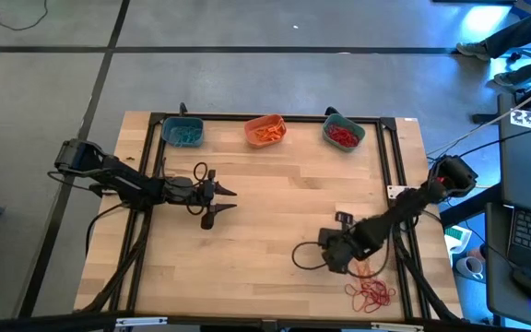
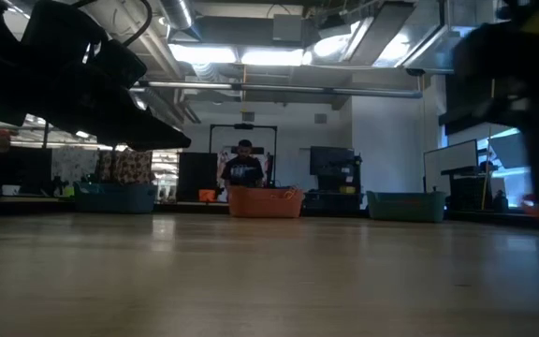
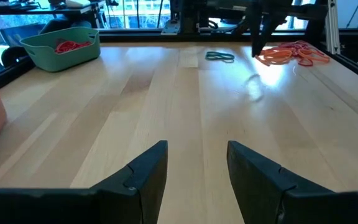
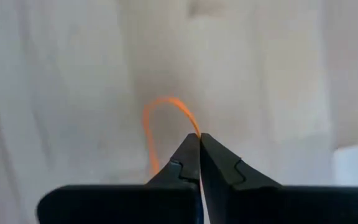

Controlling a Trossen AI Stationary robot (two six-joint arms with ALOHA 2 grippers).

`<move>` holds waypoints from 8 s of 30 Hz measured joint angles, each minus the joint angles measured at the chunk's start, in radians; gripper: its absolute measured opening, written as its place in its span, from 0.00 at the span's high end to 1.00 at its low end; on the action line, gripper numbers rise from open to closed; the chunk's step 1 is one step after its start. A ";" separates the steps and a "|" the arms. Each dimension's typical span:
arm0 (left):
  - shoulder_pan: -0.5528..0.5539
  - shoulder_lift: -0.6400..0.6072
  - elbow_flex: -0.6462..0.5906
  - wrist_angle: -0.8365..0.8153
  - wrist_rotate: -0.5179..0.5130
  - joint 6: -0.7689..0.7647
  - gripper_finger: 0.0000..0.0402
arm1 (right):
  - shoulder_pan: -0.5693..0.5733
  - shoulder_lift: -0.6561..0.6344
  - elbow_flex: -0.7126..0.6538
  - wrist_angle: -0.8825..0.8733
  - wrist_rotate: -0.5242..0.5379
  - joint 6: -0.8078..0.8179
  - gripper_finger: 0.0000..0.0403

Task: Sort rubber bands into baskets
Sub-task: Put the orange rubber band into the orange bin

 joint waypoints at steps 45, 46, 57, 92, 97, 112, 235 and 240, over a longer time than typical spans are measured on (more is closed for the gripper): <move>0.000 0.000 -0.001 -0.012 0.000 -0.040 0.59 | -0.802 0.085 0.001 0.900 0.309 -0.712 0.98; 0.000 0.000 -0.001 -0.012 0.000 -0.040 0.59 | -0.826 0.085 0.001 0.921 0.291 -0.713 0.98; 0.000 0.000 -0.001 -0.004 0.000 -0.039 0.59 | -1.035 0.098 0.001 1.155 0.150 -0.679 0.98; 0.000 0.000 0.000 -0.042 0.000 -0.056 0.59 | -1.069 0.256 0.283 0.702 0.026 -0.687 0.61; 0.000 0.000 0.000 -0.038 0.000 -0.057 0.59 | -0.987 0.171 0.283 0.539 0.025 -0.734 0.63; -0.034 0.000 0.000 0.006 0.000 -0.037 0.59 | -0.641 0.065 0.277 -0.084 -0.024 -0.574 0.64; -0.111 -0.021 0.048 -0.075 -0.009 -0.066 0.59 | -0.640 -0.079 -0.212 0.828 0.355 -0.523 0.96; -0.111 -0.022 0.041 -0.072 -0.009 -0.061 0.59 | -0.736 -0.080 -0.212 0.961 0.338 -0.580 0.96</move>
